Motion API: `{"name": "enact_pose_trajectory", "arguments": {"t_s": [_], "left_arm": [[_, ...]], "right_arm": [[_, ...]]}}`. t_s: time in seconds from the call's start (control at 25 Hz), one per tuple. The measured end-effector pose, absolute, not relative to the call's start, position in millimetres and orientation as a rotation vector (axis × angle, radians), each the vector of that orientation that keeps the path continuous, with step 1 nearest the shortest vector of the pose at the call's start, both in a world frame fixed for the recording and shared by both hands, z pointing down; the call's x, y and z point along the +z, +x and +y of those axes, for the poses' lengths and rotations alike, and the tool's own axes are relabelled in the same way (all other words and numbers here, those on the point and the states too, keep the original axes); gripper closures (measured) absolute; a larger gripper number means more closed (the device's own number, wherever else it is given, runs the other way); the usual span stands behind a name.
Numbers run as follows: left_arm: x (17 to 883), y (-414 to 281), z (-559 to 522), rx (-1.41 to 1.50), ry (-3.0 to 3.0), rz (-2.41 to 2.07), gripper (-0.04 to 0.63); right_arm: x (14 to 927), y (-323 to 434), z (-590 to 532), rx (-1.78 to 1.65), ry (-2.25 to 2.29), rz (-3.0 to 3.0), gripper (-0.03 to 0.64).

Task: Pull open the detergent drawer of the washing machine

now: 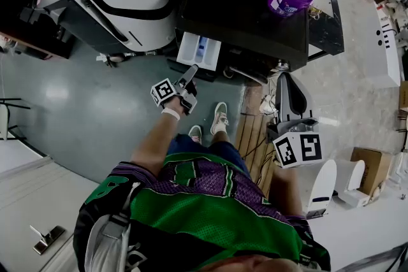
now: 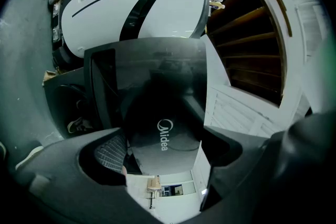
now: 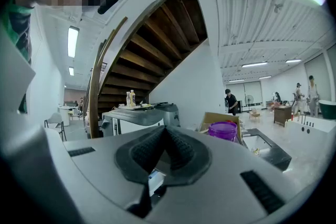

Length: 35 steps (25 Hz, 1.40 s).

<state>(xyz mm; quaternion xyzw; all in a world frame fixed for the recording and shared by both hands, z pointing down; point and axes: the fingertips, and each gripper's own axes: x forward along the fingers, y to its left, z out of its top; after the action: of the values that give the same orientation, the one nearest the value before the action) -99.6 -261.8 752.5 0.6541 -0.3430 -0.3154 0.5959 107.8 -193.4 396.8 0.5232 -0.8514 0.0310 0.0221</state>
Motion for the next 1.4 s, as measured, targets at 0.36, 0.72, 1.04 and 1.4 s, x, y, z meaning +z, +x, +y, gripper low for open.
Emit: {"name": "enact_pose_trajectory", "arguments": {"t_s": [0.36,0.72,1.04,1.4], "left_arm": [[750.5,-99.7,-247.6,-0.739,1.519,-0.778,0.149],[752.8,-107.1,-236.7,-0.678,1.54,-0.804,0.149],[728.9,-135.9,-223.2,-0.663,1.595,-0.838,0.149],[666.9,-153.0,-211.9,-0.568,1.816,-0.874,0.149]], "right_arm": [[398.3,107.2,-178.3,0.101,1.639,-2.637,0.615],[393.4,96.6,-171.9,0.082,1.627,-2.646,0.615],[381.4,79.7,-163.4,0.052,1.6,-2.679,0.615],[367.9,76.1,-155.1,0.059,1.621,-2.692,0.615]]}}
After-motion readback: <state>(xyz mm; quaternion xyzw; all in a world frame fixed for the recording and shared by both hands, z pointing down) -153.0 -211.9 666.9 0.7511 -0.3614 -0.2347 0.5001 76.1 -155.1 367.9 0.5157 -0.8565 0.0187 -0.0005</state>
